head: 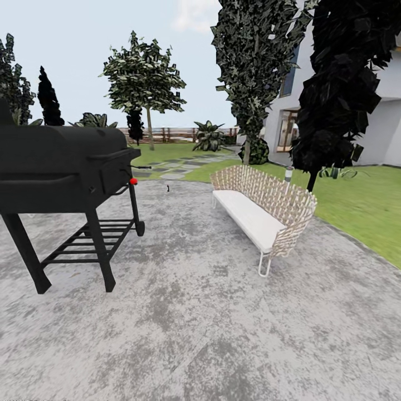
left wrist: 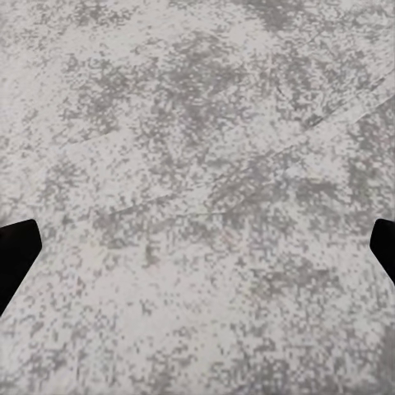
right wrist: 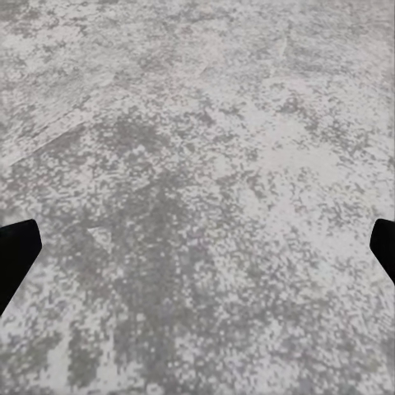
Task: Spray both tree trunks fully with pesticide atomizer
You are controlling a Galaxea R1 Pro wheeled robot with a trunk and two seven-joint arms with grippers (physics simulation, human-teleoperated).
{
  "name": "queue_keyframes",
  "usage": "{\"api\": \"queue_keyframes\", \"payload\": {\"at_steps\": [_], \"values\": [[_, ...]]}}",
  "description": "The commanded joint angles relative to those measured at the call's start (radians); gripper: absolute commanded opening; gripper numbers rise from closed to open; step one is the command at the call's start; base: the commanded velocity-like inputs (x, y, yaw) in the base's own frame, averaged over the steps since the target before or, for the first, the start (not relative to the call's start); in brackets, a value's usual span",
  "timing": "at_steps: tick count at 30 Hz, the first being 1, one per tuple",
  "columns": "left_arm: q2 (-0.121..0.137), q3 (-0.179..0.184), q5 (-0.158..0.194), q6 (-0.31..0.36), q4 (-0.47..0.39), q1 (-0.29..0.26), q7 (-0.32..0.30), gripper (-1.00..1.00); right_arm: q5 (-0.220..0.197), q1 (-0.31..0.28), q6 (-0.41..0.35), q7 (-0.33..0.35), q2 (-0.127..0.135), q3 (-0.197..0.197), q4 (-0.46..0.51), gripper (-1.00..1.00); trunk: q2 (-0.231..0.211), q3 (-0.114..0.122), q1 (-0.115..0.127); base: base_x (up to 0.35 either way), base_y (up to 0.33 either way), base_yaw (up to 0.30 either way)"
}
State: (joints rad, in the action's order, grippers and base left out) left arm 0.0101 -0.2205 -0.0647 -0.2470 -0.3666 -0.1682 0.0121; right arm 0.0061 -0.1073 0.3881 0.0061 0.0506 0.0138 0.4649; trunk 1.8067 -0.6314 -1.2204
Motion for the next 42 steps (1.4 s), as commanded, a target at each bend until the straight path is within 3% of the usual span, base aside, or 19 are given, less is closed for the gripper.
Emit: {"api": "queue_keyframes", "payload": {"at_steps": [1, 18, 42], "values": [[0.0, 0.0, 0.0, 0.0, 0.0, 0.0, 0.0, 1.0, 0.0, 0.0, 0.0, 0.0, 0.0, 0.0, 0.0, 1.0, 0.007, -0.003, -0.004, 0.0, 0.0, 0.022], [0.002, 0.0, 0.0, 0.0, 0.0, -0.001, 0.0, 1.0, 0.0, 0.0, 0.0, 0.0, -0.004, 0.0, -0.001, 1.0, 0.126, -0.057, -0.069, 0.0, 0.0, 0.002], [0.002, 0.0, 0.0, -0.001, 0.0, -0.001, 0.0, 1.0, 0.0, 0.0, 0.0, 0.0, -0.008, 0.0, -0.002, 1.0, 0.294, -0.169, -0.161, 0.0, 0.0, 0.0]]}}
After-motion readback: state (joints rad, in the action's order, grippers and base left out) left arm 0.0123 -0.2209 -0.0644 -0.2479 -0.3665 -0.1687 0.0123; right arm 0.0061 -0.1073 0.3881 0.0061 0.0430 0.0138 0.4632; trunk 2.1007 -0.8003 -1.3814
